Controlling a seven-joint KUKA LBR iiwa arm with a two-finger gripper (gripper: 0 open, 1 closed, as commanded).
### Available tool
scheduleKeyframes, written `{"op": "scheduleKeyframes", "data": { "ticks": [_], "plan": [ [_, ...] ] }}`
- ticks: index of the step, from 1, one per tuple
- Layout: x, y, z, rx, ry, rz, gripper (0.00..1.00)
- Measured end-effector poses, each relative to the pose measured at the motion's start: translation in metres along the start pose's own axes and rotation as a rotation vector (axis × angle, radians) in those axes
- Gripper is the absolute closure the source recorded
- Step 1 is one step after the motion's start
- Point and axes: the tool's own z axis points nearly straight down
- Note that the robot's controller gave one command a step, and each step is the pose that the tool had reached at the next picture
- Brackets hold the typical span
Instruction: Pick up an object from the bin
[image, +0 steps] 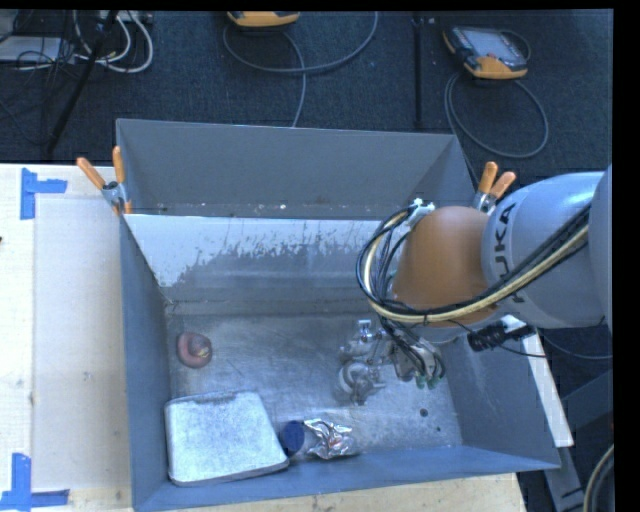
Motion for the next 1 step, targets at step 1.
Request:
{"op": "scheduleKeyframes", "data": {
  "ticks": [1],
  "plan": [
    [-0.0005,0.0003,-0.0147,0.000,0.000,-0.002,1.00]
  ]
}}
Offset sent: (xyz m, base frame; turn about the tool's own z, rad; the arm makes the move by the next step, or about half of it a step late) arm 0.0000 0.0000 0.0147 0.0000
